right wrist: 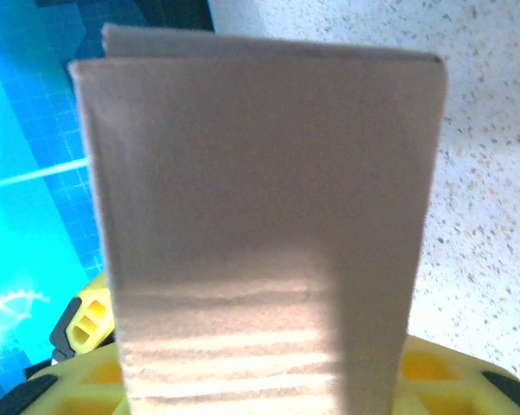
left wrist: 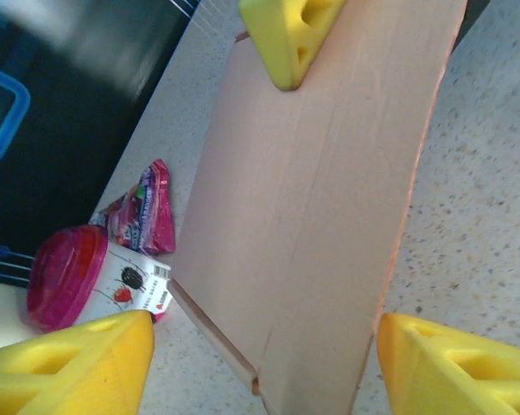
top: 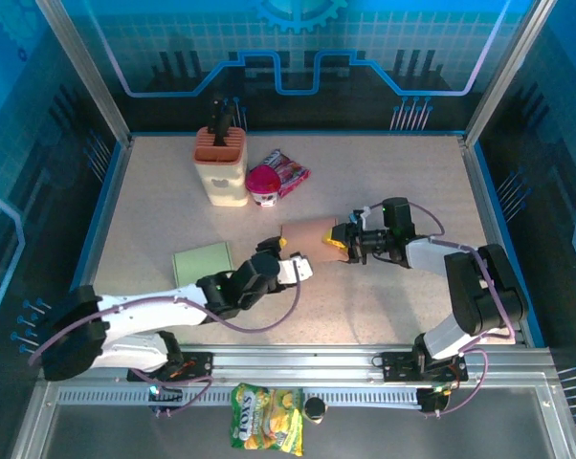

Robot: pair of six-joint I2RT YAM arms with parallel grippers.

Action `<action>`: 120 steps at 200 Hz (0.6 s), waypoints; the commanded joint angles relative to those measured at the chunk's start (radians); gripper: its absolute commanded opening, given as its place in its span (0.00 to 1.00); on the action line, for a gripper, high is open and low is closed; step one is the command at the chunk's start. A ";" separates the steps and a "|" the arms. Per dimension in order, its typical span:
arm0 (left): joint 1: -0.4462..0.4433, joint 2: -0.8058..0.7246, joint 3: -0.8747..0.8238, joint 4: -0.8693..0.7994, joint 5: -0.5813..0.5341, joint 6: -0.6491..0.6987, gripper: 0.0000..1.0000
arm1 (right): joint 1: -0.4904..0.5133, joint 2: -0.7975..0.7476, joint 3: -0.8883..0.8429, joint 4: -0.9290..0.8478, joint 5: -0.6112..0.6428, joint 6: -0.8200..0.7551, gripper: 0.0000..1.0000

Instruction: Fold the paper box

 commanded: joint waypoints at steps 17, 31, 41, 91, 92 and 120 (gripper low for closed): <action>-0.011 0.089 0.011 0.115 -0.081 0.113 0.72 | -0.010 -0.035 0.017 -0.078 -0.010 -0.010 0.40; -0.010 0.120 0.018 0.128 -0.079 0.121 0.73 | -0.011 -0.038 0.014 -0.077 -0.011 -0.003 0.40; -0.009 0.146 0.022 0.146 -0.084 0.129 0.73 | -0.012 -0.040 0.012 -0.076 -0.011 0.002 0.40; -0.006 0.286 0.033 0.333 -0.165 0.218 0.76 | -0.011 -0.052 -0.009 -0.042 -0.027 0.042 0.40; -0.006 0.287 0.033 0.336 -0.165 0.220 0.76 | -0.011 -0.053 -0.009 -0.043 -0.028 0.042 0.40; -0.009 0.288 0.050 0.329 -0.159 0.214 0.72 | -0.014 -0.061 -0.011 -0.062 -0.028 0.032 0.40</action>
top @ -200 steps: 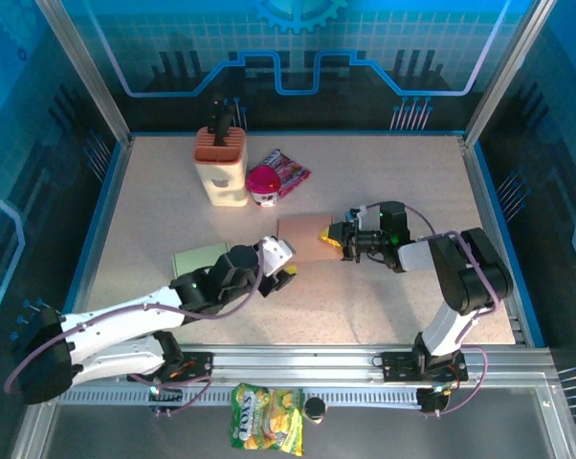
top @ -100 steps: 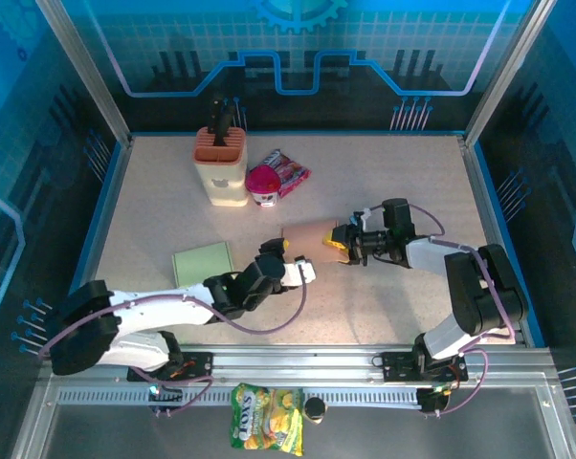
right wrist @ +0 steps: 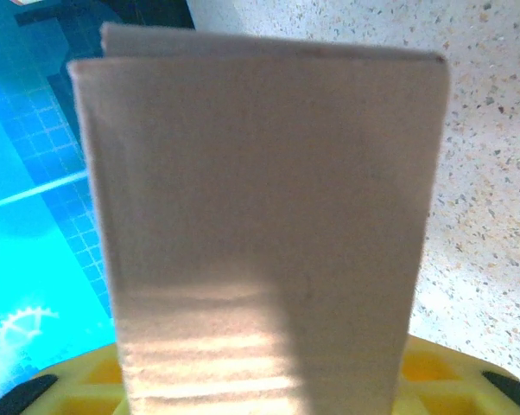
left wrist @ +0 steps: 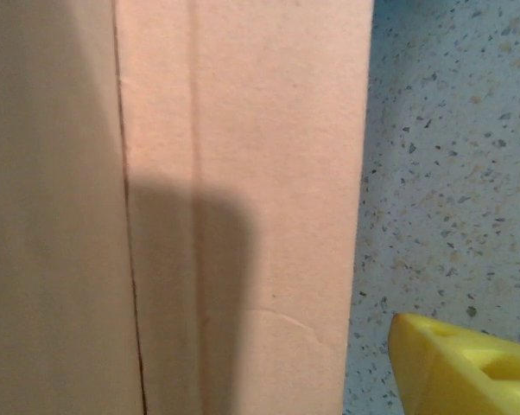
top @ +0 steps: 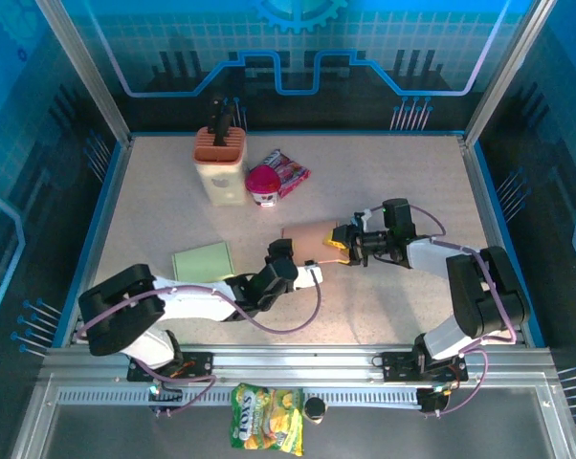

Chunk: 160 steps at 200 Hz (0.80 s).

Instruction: Fold the paper box

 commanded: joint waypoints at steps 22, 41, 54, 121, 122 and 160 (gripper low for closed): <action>-0.005 -0.021 0.046 0.043 -0.017 0.006 0.61 | -0.009 -0.021 -0.011 -0.003 -0.039 0.007 0.40; -0.006 -0.038 0.053 -0.016 0.006 -0.020 0.49 | -0.009 -0.014 -0.015 0.030 -0.045 0.030 0.40; -0.007 -0.048 0.059 -0.047 0.019 -0.037 0.44 | -0.009 -0.012 -0.015 0.036 -0.048 0.038 0.40; -0.007 -0.144 0.132 -0.365 0.150 -0.175 0.38 | -0.068 -0.062 -0.027 0.009 -0.038 0.005 0.64; -0.007 -0.147 0.135 -0.372 0.152 -0.180 0.38 | -0.071 -0.065 -0.027 0.005 -0.037 0.001 0.65; -0.006 -0.187 0.258 -0.723 0.303 -0.340 0.38 | -0.192 -0.248 -0.001 -0.259 0.051 -0.175 0.76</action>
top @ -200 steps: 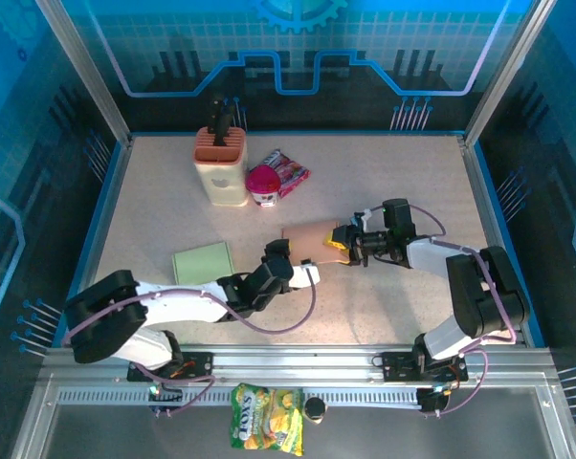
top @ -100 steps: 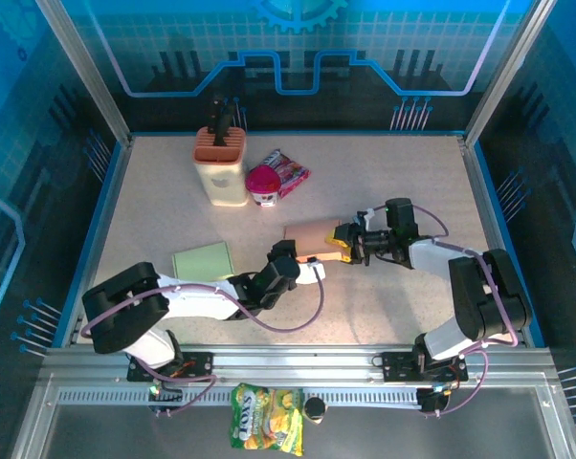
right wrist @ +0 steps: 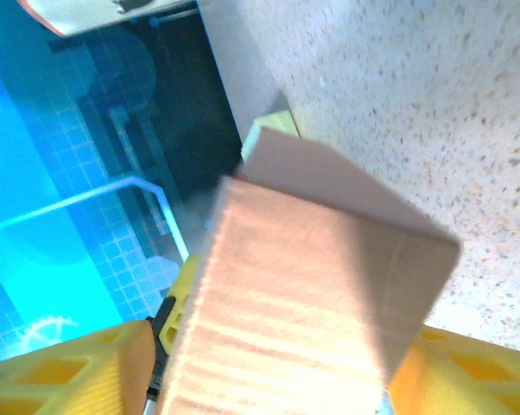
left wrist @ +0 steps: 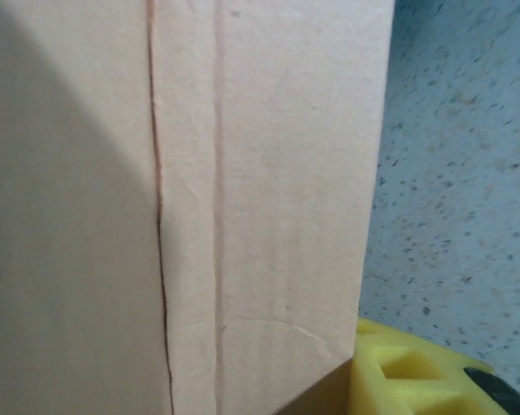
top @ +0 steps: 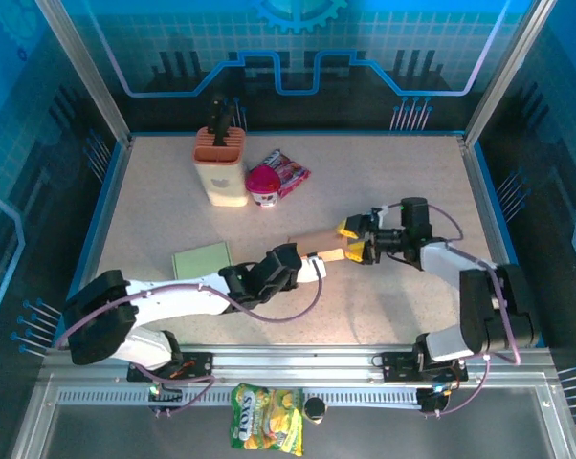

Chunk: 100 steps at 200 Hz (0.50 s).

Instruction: Fold the paper box

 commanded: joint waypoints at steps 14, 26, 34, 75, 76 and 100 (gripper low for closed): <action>-0.005 -0.041 0.133 -0.400 0.191 -0.203 0.38 | -0.083 -0.177 0.044 -0.297 0.103 -0.214 0.76; -0.005 -0.036 0.169 -0.487 0.242 -0.247 0.39 | -0.082 -0.227 0.086 -0.442 0.186 -0.317 0.76; -0.004 -0.031 0.188 -0.537 0.279 -0.275 0.39 | -0.079 -0.257 0.104 -0.512 0.240 -0.366 0.75; 0.037 0.038 0.278 -0.739 0.460 -0.355 0.40 | 0.004 -0.429 0.126 -0.707 0.498 -0.521 0.70; 0.038 0.041 0.280 -0.741 0.463 -0.356 0.40 | 0.009 -0.432 0.126 -0.709 0.504 -0.523 0.70; 0.075 0.095 0.320 -0.793 0.519 -0.363 0.39 | 0.135 -0.485 0.131 -0.754 0.632 -0.563 0.69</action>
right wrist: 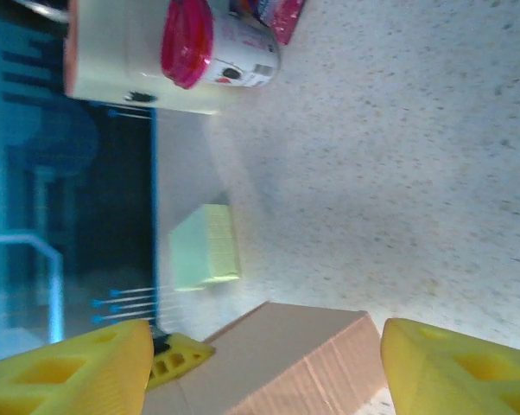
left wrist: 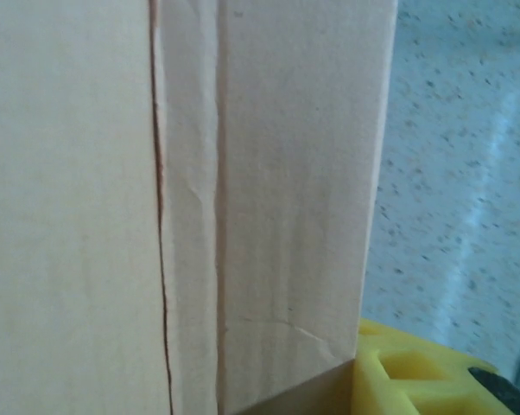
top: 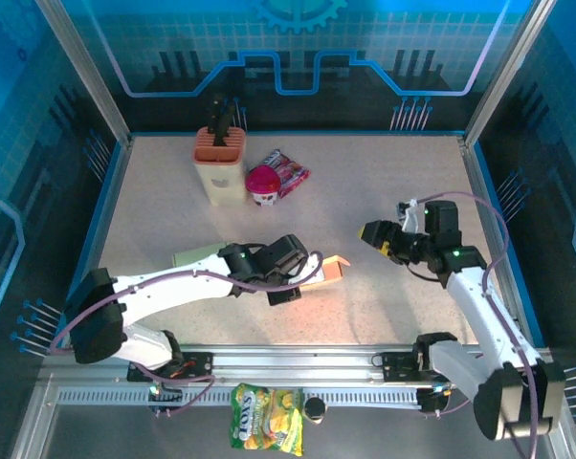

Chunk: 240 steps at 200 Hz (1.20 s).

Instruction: Fold the paper box

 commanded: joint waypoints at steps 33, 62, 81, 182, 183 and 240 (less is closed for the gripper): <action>0.061 0.126 0.128 -0.210 0.140 -0.033 0.40 | 0.245 -0.051 0.025 -0.136 0.265 -0.131 0.68; 0.075 0.169 0.169 -0.237 0.145 -0.010 0.44 | 0.320 -0.036 0.016 -0.102 0.269 -0.162 0.68; 0.083 0.180 0.175 -0.231 0.139 -0.001 0.47 | 0.355 -0.016 0.016 -0.078 0.271 -0.191 0.67; 0.092 0.154 0.142 -0.172 0.128 0.005 0.49 | 0.443 0.148 0.122 -0.090 0.387 -0.253 0.52; 0.092 0.154 0.142 -0.172 0.129 0.006 0.49 | 0.443 0.150 0.124 -0.091 0.387 -0.253 0.52; 0.096 0.151 0.140 -0.164 0.127 0.011 0.49 | 0.471 0.212 0.147 -0.080 0.411 -0.259 0.42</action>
